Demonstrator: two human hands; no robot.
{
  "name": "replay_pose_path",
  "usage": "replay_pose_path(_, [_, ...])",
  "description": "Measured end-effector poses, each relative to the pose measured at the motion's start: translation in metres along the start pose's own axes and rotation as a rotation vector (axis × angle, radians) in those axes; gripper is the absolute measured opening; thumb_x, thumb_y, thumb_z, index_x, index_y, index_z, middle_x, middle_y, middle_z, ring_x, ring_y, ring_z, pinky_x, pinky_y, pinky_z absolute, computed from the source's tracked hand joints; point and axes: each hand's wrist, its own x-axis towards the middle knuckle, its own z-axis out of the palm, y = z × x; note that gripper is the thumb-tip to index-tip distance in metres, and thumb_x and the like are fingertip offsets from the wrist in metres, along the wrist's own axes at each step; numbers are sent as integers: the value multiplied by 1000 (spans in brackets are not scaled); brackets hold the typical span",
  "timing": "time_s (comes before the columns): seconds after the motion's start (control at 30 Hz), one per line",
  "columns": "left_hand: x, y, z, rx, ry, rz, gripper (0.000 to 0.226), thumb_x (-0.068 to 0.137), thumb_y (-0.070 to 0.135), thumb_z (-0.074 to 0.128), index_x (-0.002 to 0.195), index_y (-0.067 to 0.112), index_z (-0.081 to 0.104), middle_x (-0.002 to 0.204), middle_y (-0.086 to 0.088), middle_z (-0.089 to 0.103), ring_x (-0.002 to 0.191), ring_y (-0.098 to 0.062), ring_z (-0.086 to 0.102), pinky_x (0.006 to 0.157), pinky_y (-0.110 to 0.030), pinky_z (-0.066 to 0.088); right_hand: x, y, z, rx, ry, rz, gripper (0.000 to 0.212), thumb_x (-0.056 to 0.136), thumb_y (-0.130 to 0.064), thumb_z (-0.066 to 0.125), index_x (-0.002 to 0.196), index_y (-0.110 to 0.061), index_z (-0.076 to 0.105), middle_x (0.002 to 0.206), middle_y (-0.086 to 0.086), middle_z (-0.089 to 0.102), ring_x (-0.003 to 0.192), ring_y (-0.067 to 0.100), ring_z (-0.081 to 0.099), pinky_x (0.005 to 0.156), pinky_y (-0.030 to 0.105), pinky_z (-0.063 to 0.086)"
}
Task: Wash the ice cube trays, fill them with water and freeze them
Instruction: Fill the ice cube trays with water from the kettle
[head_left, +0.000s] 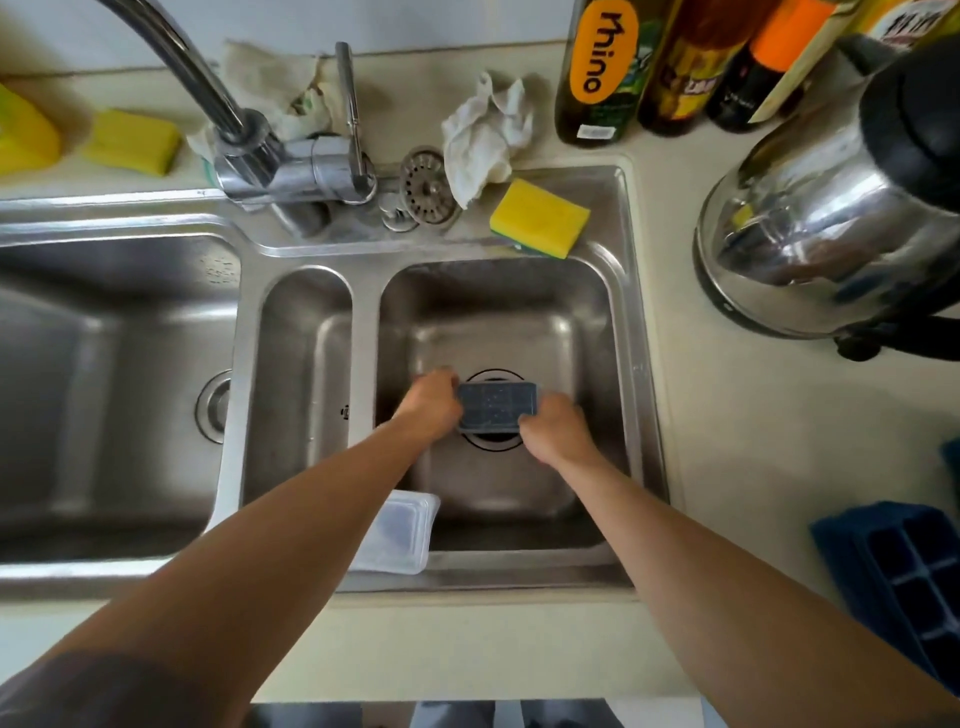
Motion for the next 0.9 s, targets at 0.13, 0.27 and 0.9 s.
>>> replay_pose_path(0.13, [6, -2, 2, -82, -22, -96, 13, 96, 13, 60, 108, 8, 60, 103, -12, 63, 94, -27, 61, 84, -38, 52, 9, 3, 1, 47, 30, 99, 30, 96, -4, 58, 125, -9, 62, 103, 4, 61, 91, 18, 57, 56, 19, 41])
replay_pose_path(0.27, [9, -4, 5, -139, -92, -166, 15, 98, 11, 59, 106, 0, 65, 101, -21, 70, 93, -34, 71, 86, -46, 60, 16, 2, 5, 44, 28, 148, 33, 95, -1, 58, 126, -7, 66, 109, 9, 67, 100, 25, 64, 66, 24, 47])
replay_pose_path(0.9, [15, -2, 9, -86, -84, -176, 18, 99, 11, 58, 113, 0, 64, 96, -15, 66, 84, -28, 67, 72, -37, 59, 25, 5, 5, 146, -41, 283, 25, 101, 0, 51, 123, -4, 61, 106, 19, 69, 88, 32, 73, 73, 45, 65])
